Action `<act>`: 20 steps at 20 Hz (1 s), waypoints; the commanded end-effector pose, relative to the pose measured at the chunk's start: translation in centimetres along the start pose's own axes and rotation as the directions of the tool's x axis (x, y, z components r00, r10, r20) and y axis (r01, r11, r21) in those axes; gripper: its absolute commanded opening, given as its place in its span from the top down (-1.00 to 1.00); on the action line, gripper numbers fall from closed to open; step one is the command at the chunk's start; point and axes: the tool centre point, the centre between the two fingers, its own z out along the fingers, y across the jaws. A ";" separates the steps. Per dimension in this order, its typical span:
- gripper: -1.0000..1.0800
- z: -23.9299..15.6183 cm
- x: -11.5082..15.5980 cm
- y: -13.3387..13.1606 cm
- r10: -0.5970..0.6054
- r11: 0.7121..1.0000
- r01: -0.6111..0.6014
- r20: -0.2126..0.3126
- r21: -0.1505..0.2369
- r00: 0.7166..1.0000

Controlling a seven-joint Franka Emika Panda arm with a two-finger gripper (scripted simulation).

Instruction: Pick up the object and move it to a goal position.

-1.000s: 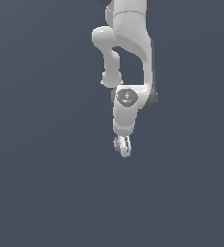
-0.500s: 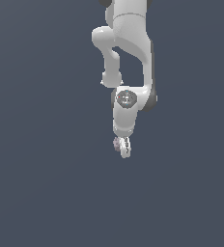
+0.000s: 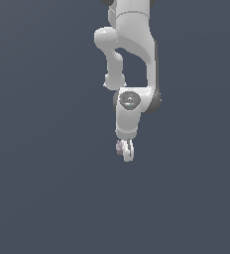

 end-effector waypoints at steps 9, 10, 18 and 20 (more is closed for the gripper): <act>1.00 -4.7 1.7 1.6 0.001 1.000 -0.001 0.002 0.000 1.000; 1.00 -5.5 1.9 1.8 0.001 1.000 -0.001 0.003 0.000 1.000; 1.00 -12.8 4.6 4.2 0.002 1.000 -0.002 0.004 -0.001 1.000; 1.00 -14.8 5.3 4.9 0.002 1.000 -0.002 0.004 -0.001 1.000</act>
